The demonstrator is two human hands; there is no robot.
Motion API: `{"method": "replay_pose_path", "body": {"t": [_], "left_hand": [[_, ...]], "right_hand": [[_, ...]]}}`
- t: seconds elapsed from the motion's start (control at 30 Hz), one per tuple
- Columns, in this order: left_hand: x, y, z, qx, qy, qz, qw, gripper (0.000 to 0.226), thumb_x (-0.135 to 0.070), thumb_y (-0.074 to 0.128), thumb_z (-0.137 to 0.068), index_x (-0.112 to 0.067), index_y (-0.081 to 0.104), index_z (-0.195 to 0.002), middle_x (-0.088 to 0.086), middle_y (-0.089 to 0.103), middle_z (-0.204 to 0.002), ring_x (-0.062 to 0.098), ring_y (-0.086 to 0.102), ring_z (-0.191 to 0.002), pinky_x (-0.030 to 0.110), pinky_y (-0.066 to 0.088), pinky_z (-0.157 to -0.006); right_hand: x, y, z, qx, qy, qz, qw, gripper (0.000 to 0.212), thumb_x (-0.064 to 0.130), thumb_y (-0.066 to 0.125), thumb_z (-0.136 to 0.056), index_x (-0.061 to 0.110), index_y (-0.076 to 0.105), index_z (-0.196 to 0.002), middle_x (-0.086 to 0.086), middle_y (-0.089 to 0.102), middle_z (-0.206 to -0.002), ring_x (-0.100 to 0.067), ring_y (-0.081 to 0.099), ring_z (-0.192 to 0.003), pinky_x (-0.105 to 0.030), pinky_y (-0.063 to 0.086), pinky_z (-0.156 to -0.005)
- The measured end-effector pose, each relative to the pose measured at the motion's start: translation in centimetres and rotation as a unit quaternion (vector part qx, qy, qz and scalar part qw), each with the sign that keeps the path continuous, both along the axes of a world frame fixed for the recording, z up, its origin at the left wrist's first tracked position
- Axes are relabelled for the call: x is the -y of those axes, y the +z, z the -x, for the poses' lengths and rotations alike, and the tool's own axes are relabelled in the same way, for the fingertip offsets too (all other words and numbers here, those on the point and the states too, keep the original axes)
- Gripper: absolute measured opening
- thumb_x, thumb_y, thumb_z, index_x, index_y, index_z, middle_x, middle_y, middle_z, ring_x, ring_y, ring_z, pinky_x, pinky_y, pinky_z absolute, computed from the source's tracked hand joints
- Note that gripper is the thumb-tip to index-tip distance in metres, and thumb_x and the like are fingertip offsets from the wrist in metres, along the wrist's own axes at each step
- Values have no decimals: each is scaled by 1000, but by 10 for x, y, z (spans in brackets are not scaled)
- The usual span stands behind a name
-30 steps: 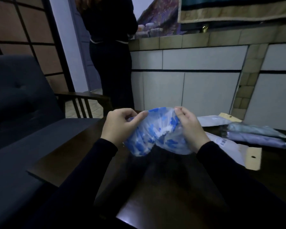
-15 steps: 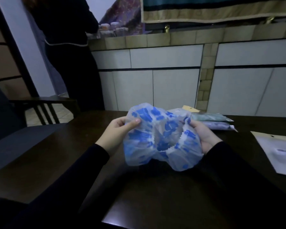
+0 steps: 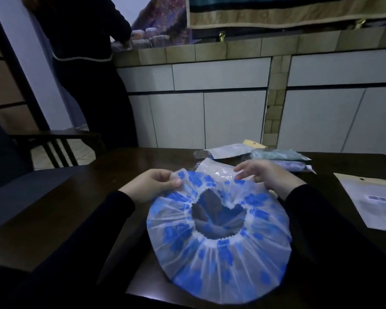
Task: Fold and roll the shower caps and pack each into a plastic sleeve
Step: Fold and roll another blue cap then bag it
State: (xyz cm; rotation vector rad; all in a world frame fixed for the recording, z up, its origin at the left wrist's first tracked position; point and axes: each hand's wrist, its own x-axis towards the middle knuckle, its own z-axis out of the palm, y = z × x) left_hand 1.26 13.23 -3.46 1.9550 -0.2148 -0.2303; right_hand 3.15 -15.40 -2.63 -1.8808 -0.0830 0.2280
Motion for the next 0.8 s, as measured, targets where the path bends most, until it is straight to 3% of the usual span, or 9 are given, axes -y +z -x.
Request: {"method": "replay_pose_path", "body": {"t": [0.07, 0.13, 0.2, 0.3, 0.47, 0.6, 0.67, 0.73, 0.8], "left_hand": [[4, 4, 1, 30, -27, -23, 999, 25, -39, 68, -73, -17, 72, -84, 5, 75, -89, 19, 69, -84, 32, 55, -78], [7, 8, 2, 72, -27, -24, 997, 22, -39, 67, -73, -21, 72, -84, 0, 75, -85, 13, 69, -81, 29, 53, -75], [5, 10, 0, 106, 0, -15, 994, 17, -40, 68, -71, -26, 74, -79, -1, 75, -83, 12, 69, -78, 30, 53, -75], [-4, 6, -6, 126, 53, -64, 989, 13, -39, 72, -75, -27, 73, -77, -2, 76, -81, 12, 70, -76, 34, 56, -76], [-12, -7, -14, 137, 145, -185, 962, 14, -33, 75, -82, -19, 73, -82, -3, 74, -79, 10, 65, -71, 27, 50, -68], [-1, -15, -17, 123, 168, -181, 961, 18, -34, 64, -91, -18, 72, -85, -1, 73, -82, 14, 66, -77, 27, 50, -70], [9, -18, -17, 121, 182, -194, 956, 26, -40, 59, -93, -17, 70, -89, -1, 70, -83, 13, 63, -76, 25, 47, -64], [18, -22, -18, 136, 202, -207, 947, 31, -45, 55, -94, -17, 68, -91, -2, 67, -83, 15, 62, -78, 27, 44, -63], [21, -24, -17, 181, 227, -233, 928, 28, -43, 53, -96, -19, 66, -89, -2, 67, -85, 15, 62, -81, 29, 47, -69]], "right_hand": [[-7, -4, -2, 39, 18, 80, 996, 25, 34, 48, -96, 20, 67, -105, 3, 67, -105, 8, 58, -70, -13, 40, -63], [-11, -9, -5, 53, 22, 168, 984, 39, 53, 56, -88, 21, 69, -105, 6, 65, -105, -4, 60, -92, -23, 44, -80], [-10, -12, -6, 57, 39, 249, 966, 43, 58, 64, -81, 16, 72, -85, 4, 63, -80, -12, 57, -77, -28, 42, -73], [-6, -12, -6, 100, 10, 208, 973, 39, 43, 67, -85, 14, 55, -62, -1, 46, -61, -16, 43, -61, -28, 32, -61], [10, -14, -12, 163, -88, 197, 963, 29, 27, 57, -94, 15, 57, -68, 1, 47, -58, -14, 44, -59, -28, 32, -55], [13, -23, -14, 135, -95, 164, 972, 24, 20, 57, -92, 14, 49, -71, -4, 43, -63, -17, 40, -59, -30, 29, -54], [11, -24, -14, 151, -98, 126, 976, 25, 25, 56, -93, 16, 47, -72, -4, 41, -64, -17, 39, -61, -31, 28, -57], [8, -25, -12, 178, -93, 156, 967, 32, 37, 53, -95, 14, 51, -73, -2, 45, -66, -16, 43, -63, -32, 31, -61], [8, -25, -10, 189, -94, 230, 950, 35, 36, 52, -96, 12, 49, -69, 1, 48, -65, -15, 47, -65, -31, 32, -60]]}}
